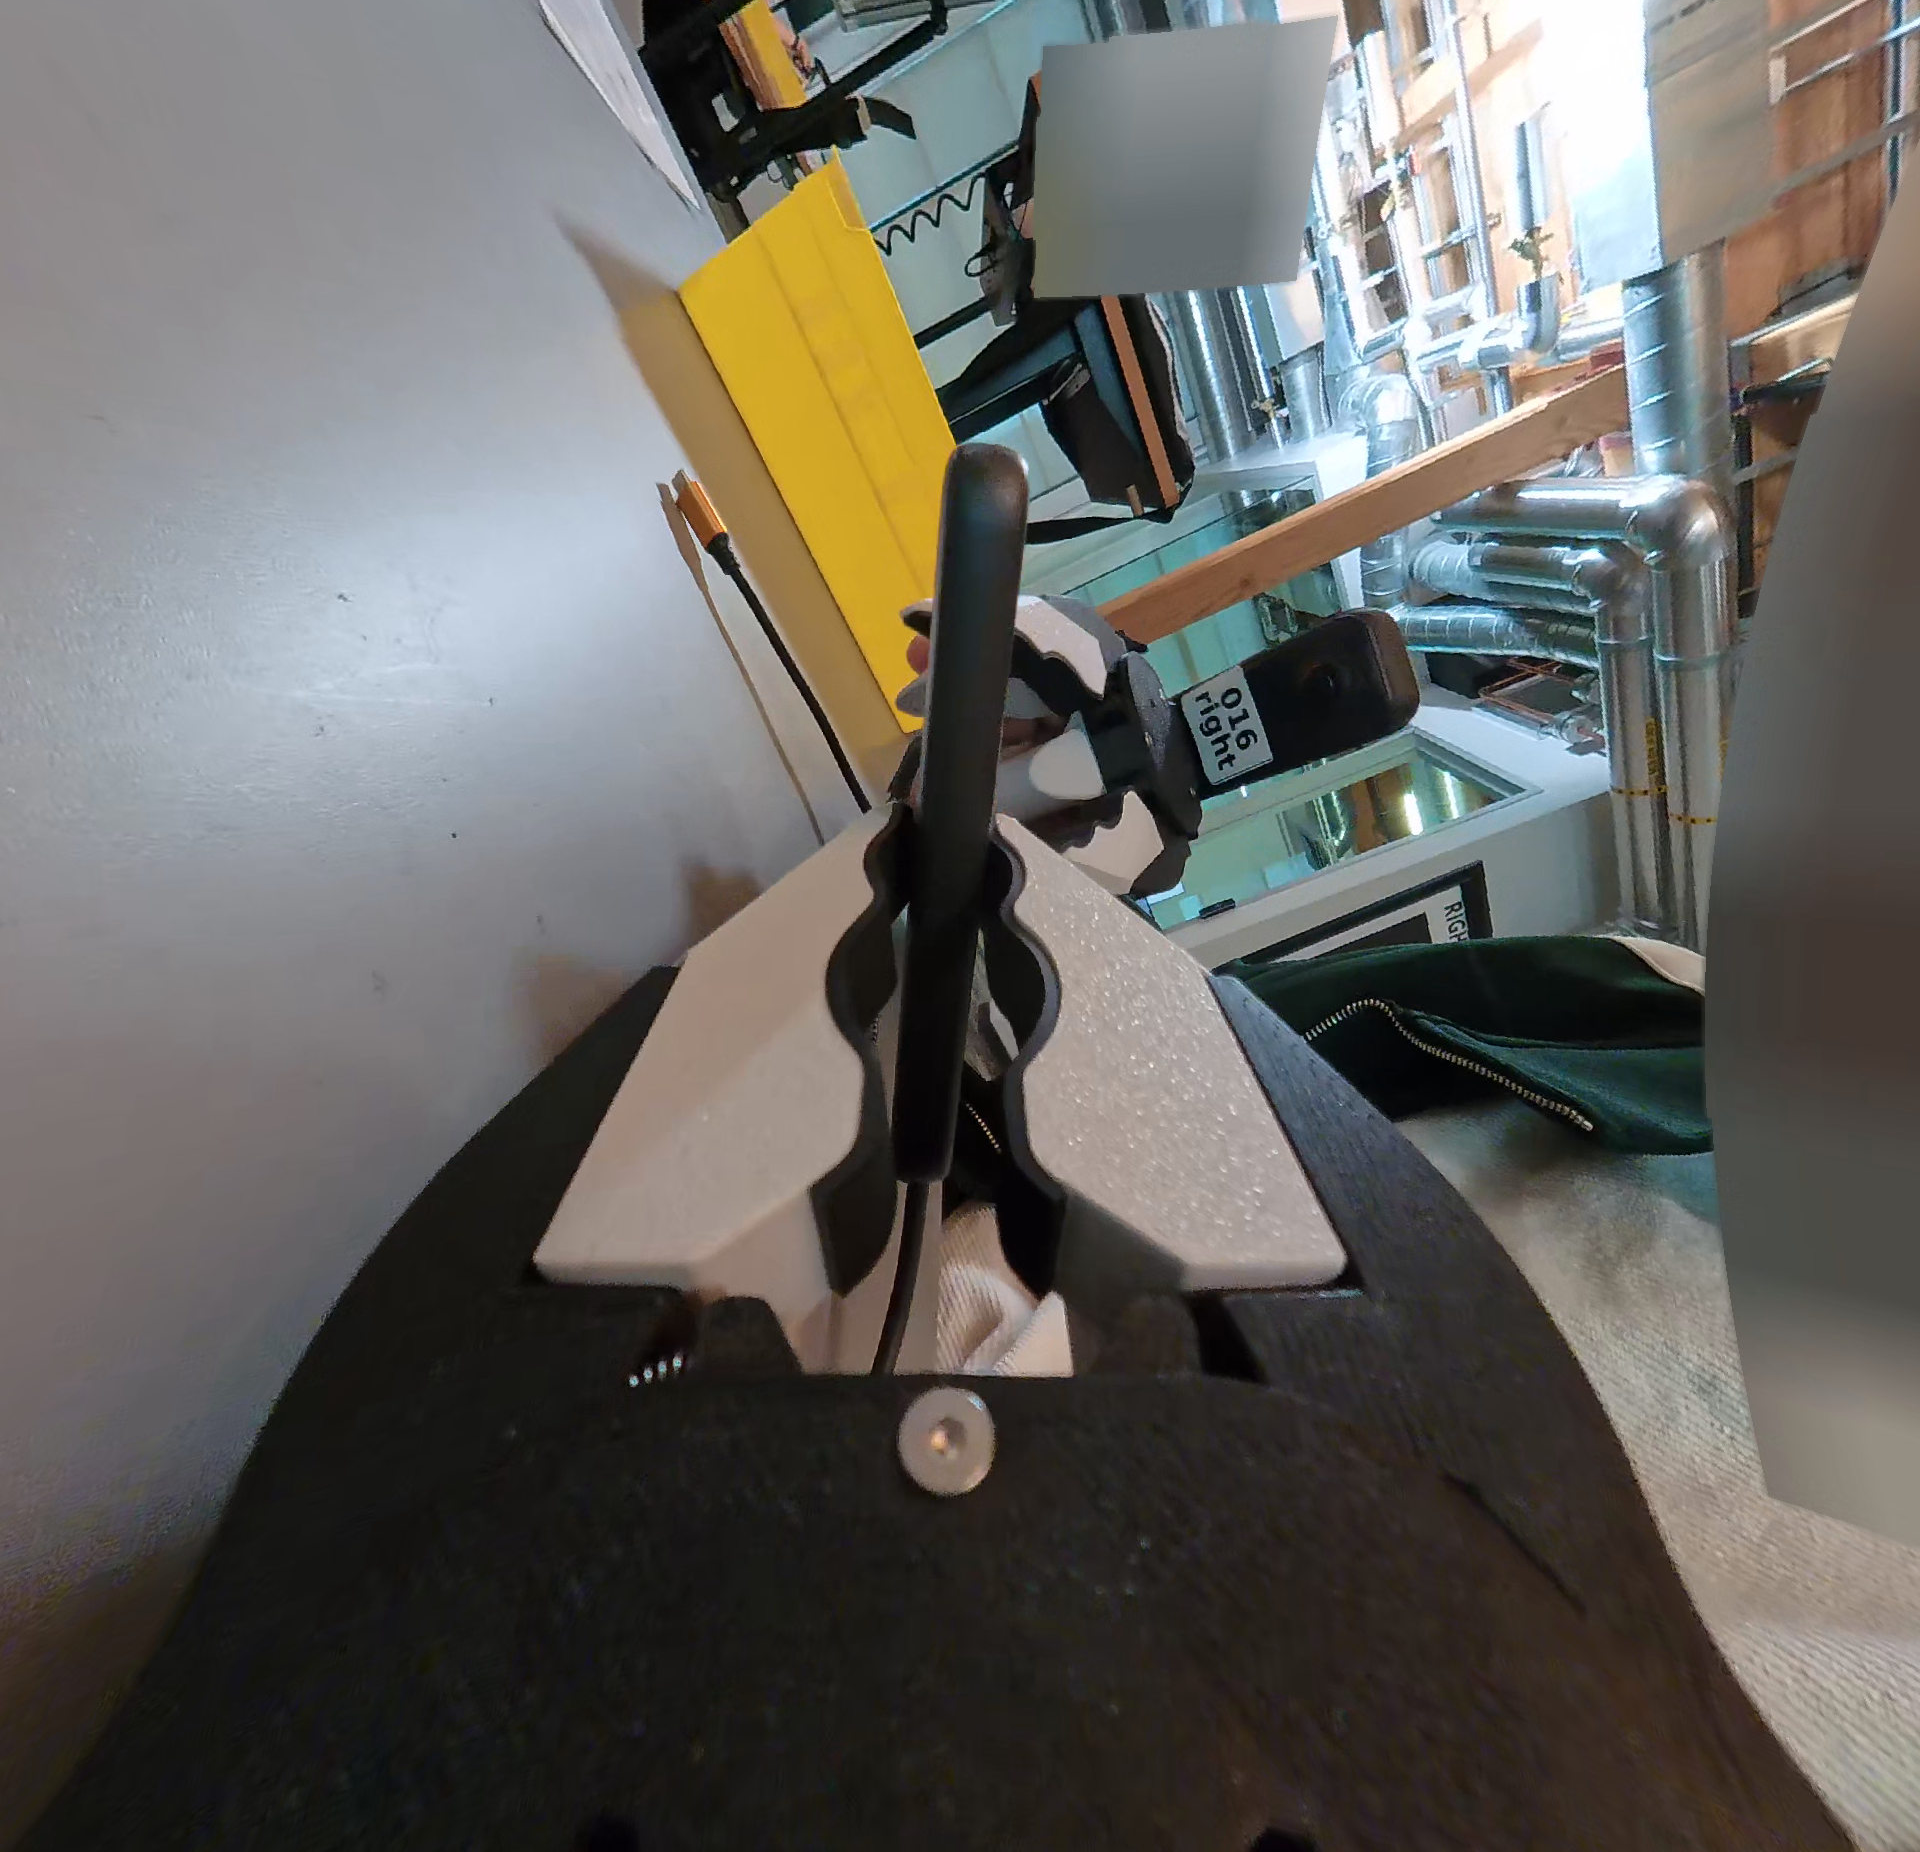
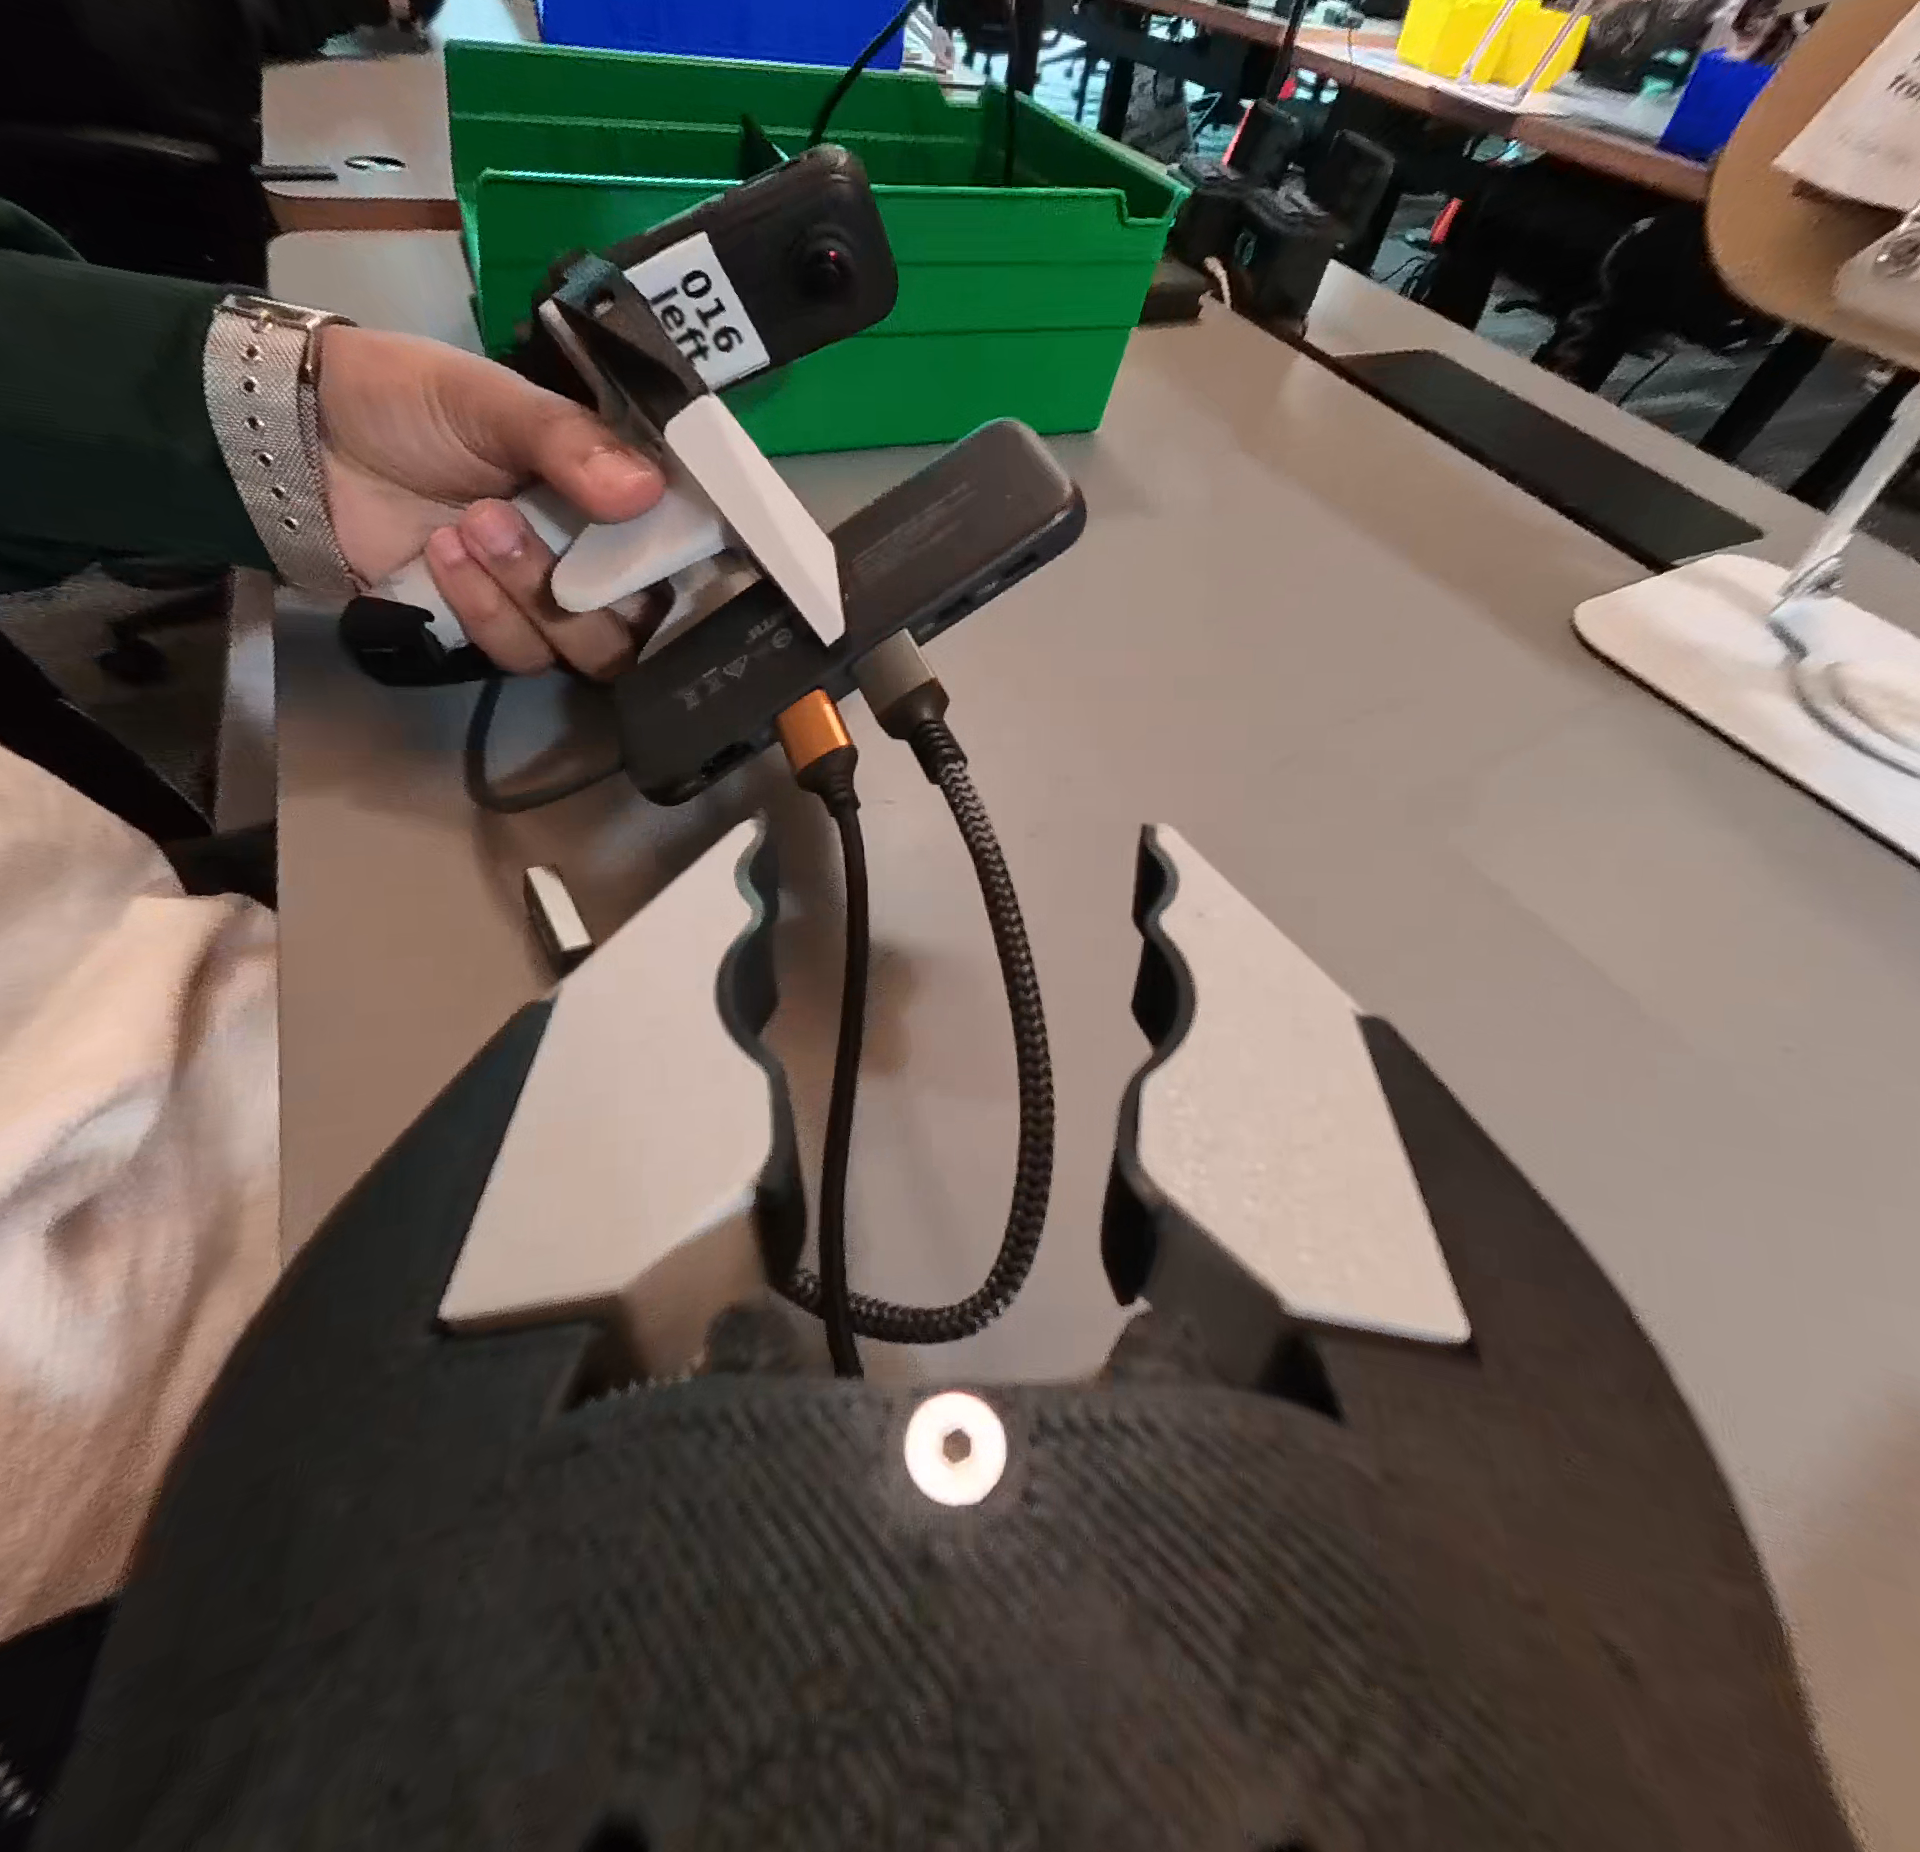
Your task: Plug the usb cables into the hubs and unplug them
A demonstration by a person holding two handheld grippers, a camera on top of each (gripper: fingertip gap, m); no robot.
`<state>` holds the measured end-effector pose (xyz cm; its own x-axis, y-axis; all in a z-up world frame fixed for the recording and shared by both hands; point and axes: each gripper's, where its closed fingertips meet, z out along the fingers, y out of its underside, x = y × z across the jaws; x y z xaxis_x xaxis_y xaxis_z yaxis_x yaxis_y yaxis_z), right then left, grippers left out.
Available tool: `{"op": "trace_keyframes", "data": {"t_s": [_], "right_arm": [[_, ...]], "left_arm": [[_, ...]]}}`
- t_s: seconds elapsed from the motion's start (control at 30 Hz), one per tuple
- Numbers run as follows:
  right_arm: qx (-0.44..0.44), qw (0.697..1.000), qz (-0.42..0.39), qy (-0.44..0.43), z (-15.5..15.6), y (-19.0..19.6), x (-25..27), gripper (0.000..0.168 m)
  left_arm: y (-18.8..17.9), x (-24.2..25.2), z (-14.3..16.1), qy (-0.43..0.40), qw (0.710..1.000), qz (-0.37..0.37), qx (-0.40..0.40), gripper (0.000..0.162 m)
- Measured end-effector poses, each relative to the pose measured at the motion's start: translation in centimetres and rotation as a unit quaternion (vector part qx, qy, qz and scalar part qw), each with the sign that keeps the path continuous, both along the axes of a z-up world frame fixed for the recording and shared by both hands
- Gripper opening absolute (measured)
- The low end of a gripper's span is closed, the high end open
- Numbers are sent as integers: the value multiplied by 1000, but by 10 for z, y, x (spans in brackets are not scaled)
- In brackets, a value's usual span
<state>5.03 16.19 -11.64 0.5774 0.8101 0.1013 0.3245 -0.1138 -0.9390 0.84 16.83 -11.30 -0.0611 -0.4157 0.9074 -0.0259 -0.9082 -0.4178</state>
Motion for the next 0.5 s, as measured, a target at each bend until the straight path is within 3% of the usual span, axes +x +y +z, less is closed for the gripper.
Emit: {"op": "trace_keyframes", "data": {"t_s": [0.27, 0.5], "right_arm": [[10, 999, 24, -47, -11, -8, -10, 63], [5, 997, 22, -71, -17, -8, -7, 31]], "left_arm": [[-5, 2, -1, 3, 1000, -14, 4, 10], [-8, 3, -1, 3, 1000, -22, 5, 10]]}}
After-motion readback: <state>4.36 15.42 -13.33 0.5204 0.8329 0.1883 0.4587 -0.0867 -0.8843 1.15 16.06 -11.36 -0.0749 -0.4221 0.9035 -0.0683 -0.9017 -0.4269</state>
